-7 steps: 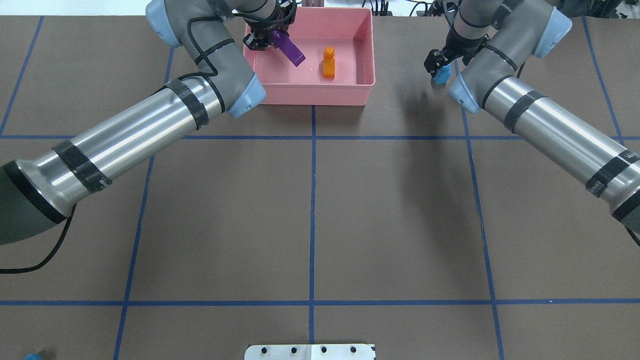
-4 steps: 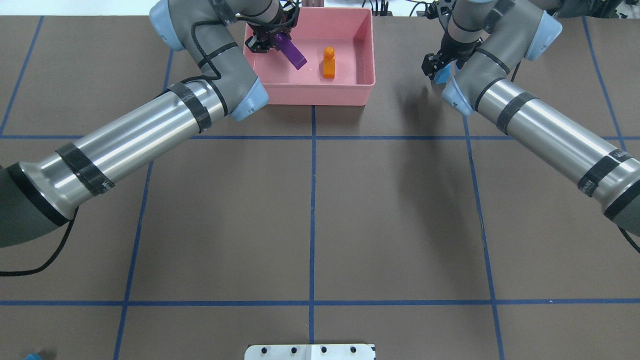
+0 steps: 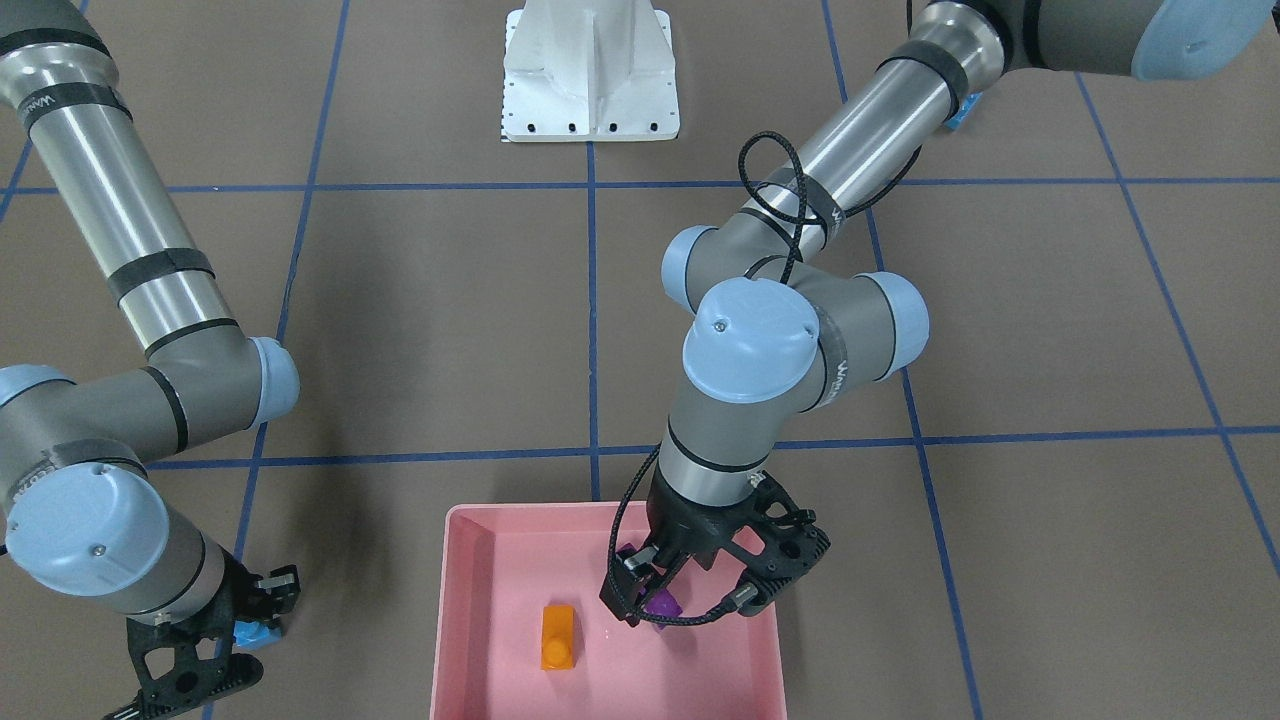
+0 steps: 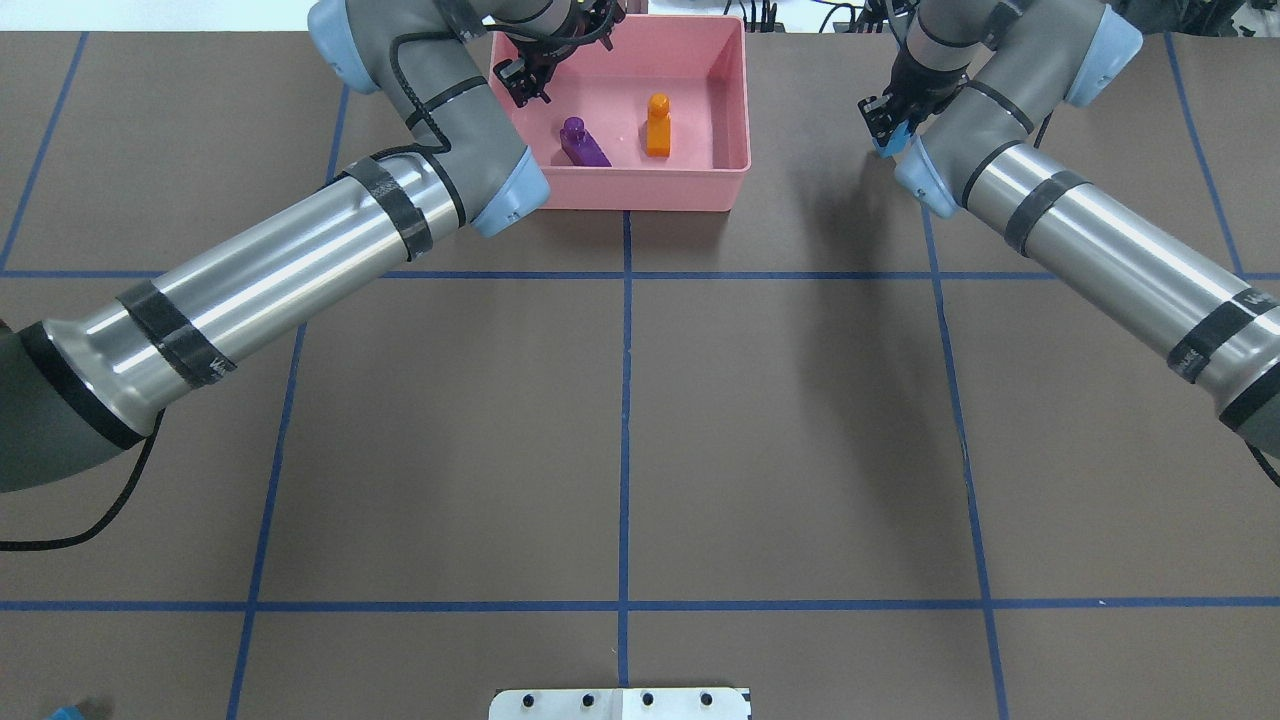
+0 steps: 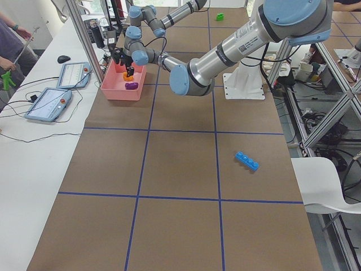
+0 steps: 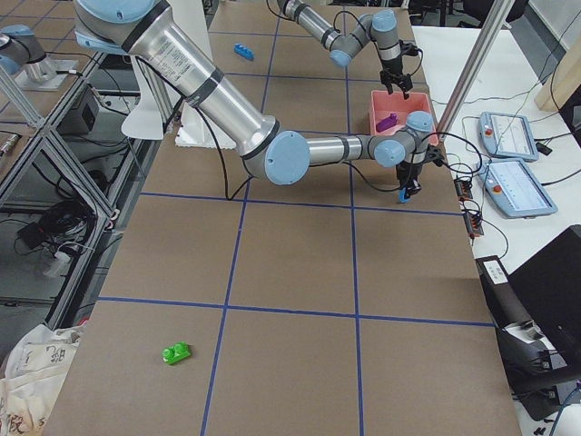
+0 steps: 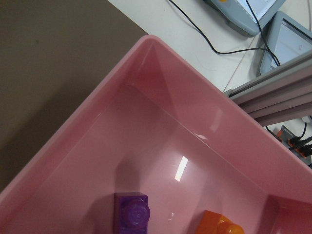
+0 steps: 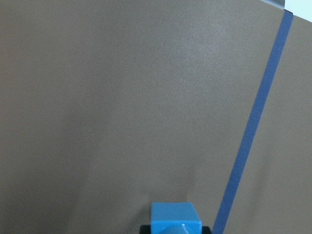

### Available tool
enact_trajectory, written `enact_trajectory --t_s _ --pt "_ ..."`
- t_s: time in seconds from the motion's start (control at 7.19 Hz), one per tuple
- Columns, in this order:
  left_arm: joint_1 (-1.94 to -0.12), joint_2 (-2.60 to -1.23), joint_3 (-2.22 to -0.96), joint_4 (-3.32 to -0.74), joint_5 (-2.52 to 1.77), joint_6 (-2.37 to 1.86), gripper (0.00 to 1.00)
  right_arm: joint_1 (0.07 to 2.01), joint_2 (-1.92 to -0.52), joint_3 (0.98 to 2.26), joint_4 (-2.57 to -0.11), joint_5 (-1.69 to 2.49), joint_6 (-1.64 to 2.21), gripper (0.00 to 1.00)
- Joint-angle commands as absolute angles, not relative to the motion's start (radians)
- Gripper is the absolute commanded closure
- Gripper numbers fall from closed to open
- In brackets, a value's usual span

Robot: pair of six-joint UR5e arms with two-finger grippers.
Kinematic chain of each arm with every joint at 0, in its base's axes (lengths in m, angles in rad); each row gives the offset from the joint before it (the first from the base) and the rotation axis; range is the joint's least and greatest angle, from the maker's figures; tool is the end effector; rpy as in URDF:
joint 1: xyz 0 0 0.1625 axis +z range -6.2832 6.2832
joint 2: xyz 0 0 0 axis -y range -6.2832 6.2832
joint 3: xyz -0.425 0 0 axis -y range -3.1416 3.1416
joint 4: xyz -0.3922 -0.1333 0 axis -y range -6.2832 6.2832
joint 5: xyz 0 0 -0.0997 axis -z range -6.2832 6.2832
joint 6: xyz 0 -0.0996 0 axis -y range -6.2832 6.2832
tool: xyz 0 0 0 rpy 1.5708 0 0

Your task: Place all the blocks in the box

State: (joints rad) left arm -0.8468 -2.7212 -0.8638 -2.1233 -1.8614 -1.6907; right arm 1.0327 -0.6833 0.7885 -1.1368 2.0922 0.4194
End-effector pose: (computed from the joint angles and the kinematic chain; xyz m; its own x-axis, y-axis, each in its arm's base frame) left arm 0.5021 -0.7261 0.1359 0.2908 -0.5019 -0.8146 0.5975 0.7602 -0.2551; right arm -0.3635 -0.7724 0.4126 0.7394 -0.3064 0.5995 0.1518 0.9434 0.2949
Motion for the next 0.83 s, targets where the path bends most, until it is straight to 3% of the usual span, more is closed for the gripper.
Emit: enact_trajectory --t_s 0.0,0.14,0.42,0.7 --pt "-0.854 -2.718 -0.984 -1.962 -1.931 -1.622 0.00 1.115 -0.680 0.927 -1.287 2.234 0.417 1.00" --pt "-0.870 -2.677 -1.115 -1.850 -1.959 -1.547 0.00 1.117 -0.642 0.986 -1.386 2.237 0.428 1.00" --pt "-0.903 -2.590 -1.344 -1.488 -2.017 -1.286 0.00 1.082 -0.586 0.986 -1.388 2.232 0.532 1.00" --pt "-0.925 -2.313 -1.660 -1.370 -2.016 -1.058 0.00 1.039 -0.517 0.977 -1.372 2.191 0.618 1.00"
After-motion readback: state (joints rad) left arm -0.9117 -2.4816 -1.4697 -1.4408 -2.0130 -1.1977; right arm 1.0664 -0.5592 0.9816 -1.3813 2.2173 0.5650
